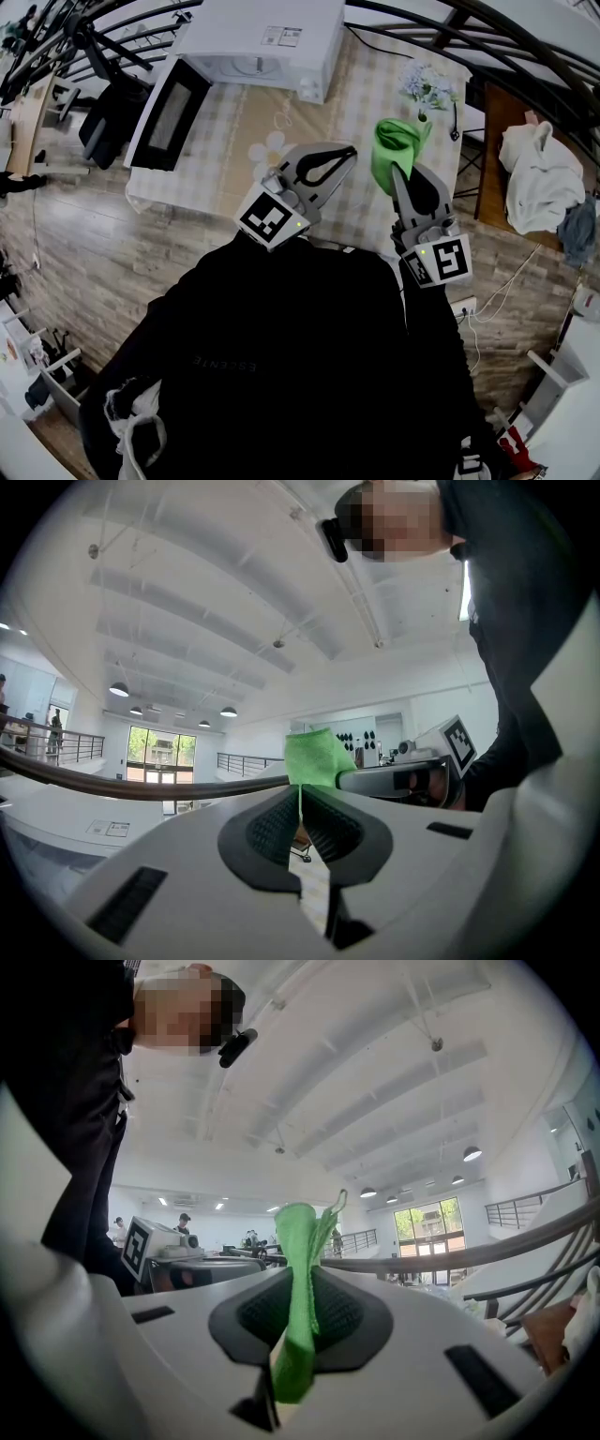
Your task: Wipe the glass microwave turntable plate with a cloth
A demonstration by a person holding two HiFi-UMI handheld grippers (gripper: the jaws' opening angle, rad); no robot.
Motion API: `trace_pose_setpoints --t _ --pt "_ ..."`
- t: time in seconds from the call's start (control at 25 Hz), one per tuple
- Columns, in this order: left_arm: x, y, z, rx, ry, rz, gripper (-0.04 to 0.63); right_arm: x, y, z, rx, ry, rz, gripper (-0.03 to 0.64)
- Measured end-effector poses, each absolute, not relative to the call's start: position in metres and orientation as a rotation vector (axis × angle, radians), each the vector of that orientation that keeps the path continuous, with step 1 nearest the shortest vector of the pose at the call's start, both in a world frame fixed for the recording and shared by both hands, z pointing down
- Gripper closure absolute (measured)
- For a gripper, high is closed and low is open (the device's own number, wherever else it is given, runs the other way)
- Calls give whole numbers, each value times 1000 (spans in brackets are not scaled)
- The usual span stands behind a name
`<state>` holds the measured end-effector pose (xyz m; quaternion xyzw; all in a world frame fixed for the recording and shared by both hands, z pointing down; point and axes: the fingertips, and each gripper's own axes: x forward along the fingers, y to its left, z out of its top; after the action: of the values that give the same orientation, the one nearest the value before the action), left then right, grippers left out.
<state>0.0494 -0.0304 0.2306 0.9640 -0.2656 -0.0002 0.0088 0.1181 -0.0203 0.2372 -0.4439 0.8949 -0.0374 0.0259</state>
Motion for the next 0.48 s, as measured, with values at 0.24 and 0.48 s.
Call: trace_pose_setpoints --t 0.24,0.48 --pt "50 -29 227 3013 -833 -15 572 118 -21 239 -1371 2768 -128 563" --pt "47 -28 231 3002 -837 -4 572 113 -19 241 -1361 2776 -138 563"
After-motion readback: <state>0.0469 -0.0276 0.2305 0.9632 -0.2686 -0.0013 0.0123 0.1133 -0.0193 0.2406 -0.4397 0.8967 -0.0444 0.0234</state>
